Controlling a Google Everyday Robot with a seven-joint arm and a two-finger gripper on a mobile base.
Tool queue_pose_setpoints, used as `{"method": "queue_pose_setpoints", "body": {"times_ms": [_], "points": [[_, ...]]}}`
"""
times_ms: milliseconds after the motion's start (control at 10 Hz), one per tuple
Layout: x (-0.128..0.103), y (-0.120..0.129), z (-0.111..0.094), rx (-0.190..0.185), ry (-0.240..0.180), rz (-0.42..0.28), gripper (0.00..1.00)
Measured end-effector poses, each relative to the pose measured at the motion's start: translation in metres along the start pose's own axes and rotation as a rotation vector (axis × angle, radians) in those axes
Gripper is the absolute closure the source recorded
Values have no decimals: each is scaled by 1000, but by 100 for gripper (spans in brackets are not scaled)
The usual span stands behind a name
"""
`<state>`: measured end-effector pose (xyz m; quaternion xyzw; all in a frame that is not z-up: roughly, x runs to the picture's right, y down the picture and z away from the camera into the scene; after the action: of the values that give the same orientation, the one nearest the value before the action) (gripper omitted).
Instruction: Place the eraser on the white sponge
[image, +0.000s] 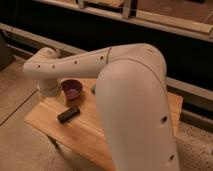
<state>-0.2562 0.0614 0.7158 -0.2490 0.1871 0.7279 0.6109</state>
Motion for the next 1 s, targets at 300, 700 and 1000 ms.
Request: {"method": "queue_pose_setpoints", "body": {"times_ms": [300,700,1000], "points": [[0,0,0,0,0,0,35],[8,-2,-2,0,11,-87,35],[26,0,-8,-28,27,-258,35]]}}
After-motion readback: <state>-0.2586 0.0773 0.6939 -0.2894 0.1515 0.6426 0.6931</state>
